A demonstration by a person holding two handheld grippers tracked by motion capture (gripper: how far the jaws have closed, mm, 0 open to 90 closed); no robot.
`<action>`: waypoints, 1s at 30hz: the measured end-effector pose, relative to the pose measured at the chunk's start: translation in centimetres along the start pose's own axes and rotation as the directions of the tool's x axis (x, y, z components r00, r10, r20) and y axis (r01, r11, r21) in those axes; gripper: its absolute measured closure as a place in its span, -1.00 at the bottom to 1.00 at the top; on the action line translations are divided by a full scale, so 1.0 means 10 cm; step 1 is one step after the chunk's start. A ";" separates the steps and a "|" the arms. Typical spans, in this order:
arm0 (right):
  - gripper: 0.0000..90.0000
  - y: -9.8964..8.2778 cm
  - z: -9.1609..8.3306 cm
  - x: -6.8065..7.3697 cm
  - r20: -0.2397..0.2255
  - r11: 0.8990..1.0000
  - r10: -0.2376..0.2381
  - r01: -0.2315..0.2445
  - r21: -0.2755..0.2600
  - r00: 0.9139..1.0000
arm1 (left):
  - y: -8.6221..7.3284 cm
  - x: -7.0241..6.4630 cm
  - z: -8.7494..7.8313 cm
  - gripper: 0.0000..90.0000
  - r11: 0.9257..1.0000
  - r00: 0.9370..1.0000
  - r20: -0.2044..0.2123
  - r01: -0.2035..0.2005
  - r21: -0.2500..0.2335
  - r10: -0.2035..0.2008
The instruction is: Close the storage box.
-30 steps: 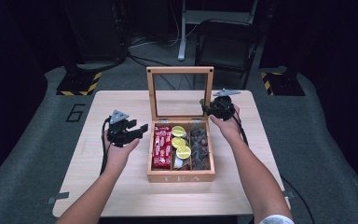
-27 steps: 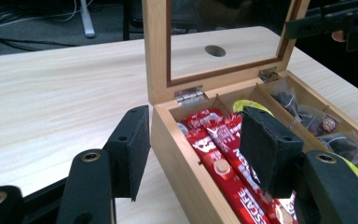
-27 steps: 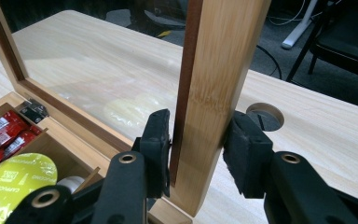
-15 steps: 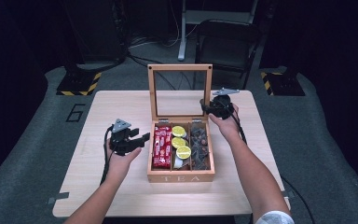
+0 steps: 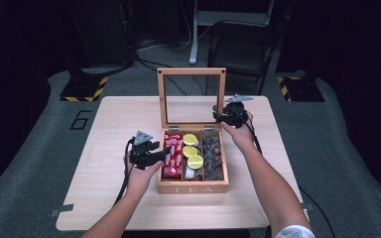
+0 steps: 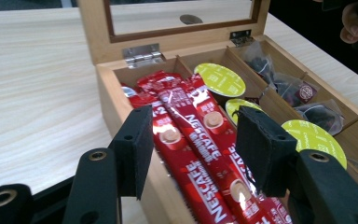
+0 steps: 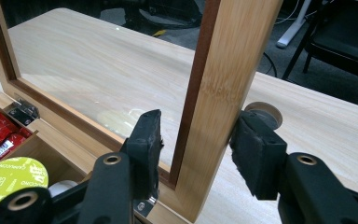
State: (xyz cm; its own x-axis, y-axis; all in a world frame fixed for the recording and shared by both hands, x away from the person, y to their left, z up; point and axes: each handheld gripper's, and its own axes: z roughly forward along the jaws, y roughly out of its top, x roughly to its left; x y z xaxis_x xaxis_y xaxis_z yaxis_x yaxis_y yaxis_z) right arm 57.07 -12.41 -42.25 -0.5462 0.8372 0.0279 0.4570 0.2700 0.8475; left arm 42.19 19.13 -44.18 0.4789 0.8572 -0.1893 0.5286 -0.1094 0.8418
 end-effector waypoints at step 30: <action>0.12 -0.04 -0.03 -0.01 -0.012 1.000 0.012 -0.012 -0.012 1.000 | -0.13 -0.16 0.31 0.36 0.996 0.998 -0.043 -0.048 0.079 0.051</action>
State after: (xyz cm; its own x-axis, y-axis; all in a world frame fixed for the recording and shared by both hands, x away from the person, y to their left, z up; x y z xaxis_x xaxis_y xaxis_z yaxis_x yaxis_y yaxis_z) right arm 56.76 -12.72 -42.42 -0.5487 0.8348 0.0445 0.4552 0.2537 0.8535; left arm 42.87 16.32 -46.50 0.4748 0.8713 -0.1239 0.5585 -0.1894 0.8076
